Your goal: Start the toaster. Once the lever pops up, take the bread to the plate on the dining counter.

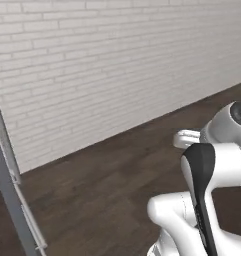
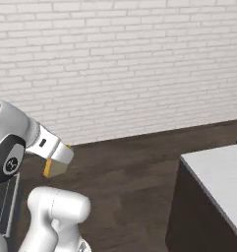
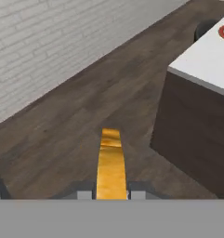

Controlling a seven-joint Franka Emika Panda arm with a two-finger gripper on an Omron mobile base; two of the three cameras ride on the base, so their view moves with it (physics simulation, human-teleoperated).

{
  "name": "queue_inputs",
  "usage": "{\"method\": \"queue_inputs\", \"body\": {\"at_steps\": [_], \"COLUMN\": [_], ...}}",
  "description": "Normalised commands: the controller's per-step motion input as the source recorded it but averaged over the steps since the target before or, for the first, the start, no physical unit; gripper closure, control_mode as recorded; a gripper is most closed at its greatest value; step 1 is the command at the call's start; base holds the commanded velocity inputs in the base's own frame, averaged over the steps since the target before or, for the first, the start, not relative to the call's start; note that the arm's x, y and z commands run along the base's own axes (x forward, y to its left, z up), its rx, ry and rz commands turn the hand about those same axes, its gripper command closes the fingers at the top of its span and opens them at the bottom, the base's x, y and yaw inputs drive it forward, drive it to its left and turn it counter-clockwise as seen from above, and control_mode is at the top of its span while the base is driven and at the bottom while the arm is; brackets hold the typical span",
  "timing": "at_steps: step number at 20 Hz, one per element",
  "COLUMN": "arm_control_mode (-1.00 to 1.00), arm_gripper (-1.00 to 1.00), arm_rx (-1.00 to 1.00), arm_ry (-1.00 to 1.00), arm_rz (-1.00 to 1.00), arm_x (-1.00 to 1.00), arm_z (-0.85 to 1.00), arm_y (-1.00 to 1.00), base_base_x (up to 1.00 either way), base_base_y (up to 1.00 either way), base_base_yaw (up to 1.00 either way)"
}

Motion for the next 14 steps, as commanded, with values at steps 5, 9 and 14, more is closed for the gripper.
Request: {"method": "queue_inputs", "body": {"at_steps": [5, 9, 14], "arm_control_mode": [1.00, 1.00, 1.00], "arm_gripper": [1.00, 1.00, 1.00], "arm_rx": [0.00, 0.00, 0.00], "arm_ry": [0.00, 0.00, 0.00], "arm_rz": [0.00, 0.00, 0.00], "arm_x": [0.00, 0.00, 0.00], "arm_z": [0.00, 0.00, 0.00], "arm_y": [0.00, 0.00, 0.00], "base_base_x": [0.08, 0.42, 0.67], "base_base_y": [-0.32, -0.02, 0.01], "base_base_yaw": [-0.75, -0.55, -0.37]}}
